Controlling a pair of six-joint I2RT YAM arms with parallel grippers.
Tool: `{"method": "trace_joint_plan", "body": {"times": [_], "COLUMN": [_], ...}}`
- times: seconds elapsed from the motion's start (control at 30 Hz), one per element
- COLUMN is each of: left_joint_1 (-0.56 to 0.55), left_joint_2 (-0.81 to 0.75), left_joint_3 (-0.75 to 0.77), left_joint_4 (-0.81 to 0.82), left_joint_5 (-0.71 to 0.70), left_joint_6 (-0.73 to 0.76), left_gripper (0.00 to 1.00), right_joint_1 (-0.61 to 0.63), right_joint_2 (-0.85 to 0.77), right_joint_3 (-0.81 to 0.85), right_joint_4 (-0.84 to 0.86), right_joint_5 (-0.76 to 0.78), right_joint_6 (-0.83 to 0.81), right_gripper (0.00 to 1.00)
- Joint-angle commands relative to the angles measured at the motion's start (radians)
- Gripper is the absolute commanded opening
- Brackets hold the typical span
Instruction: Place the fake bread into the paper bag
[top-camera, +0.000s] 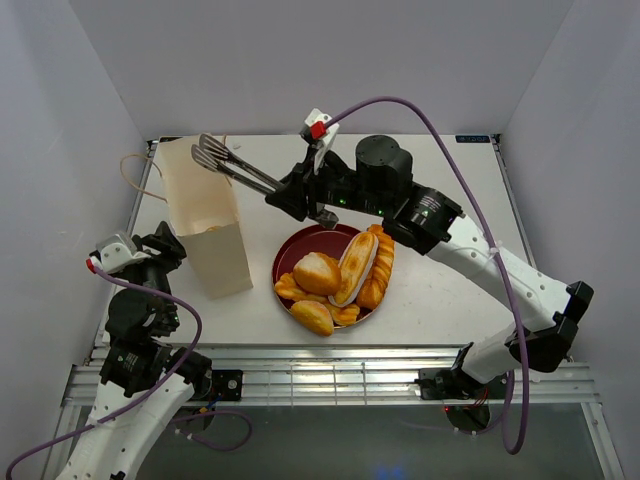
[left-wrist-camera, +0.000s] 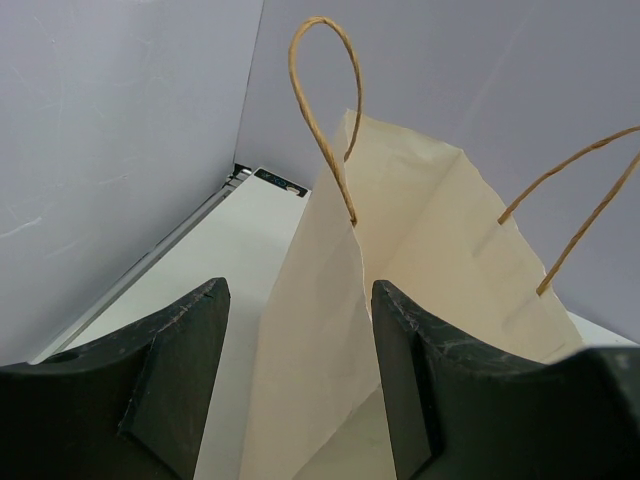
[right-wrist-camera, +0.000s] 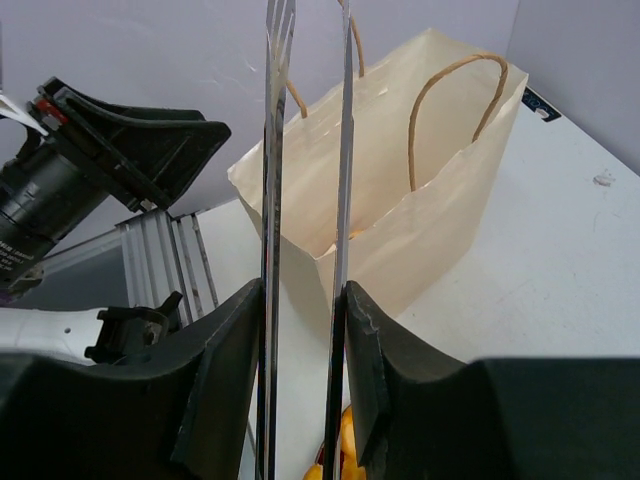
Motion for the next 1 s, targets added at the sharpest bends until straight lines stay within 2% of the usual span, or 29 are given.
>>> {"method": "trace_joint_plan", "body": {"times": [0.0,0.2,0.6,0.8,0.97], "left_joint_1": [-0.003,-0.003,-0.003,-0.003,-0.003], "left_joint_2": [0.002,0.005,0.004,0.004,0.004], "left_joint_3": [-0.003,-0.004,-0.003,-0.003,-0.003], "left_joint_4": [0.000,0.000,0.000,-0.002,-0.002], "left_joint_5": [0.009,0.015,0.017,0.021,0.023], "left_joint_6": [-0.004,-0.002,-0.004,-0.005,-0.005], "left_gripper": [0.70,0.70,0.69,0.69,0.69], "right_joint_1": [0.007,0.007,0.007,0.007,0.007], "right_joint_2": [-0.052,-0.151,-0.449,-0.543,-0.577], "right_joint_3": [-0.036,-0.145,-0.530,-0.680,-0.738], "right_joint_4": [0.085,0.109,0.105,0.034,-0.050], "right_joint_5": [-0.029,0.054,0.276,0.326,0.338], "right_joint_6": [0.017,0.023,0.066,0.092,0.096], "right_gripper": [0.43,0.43,0.45,0.45,0.46]}}
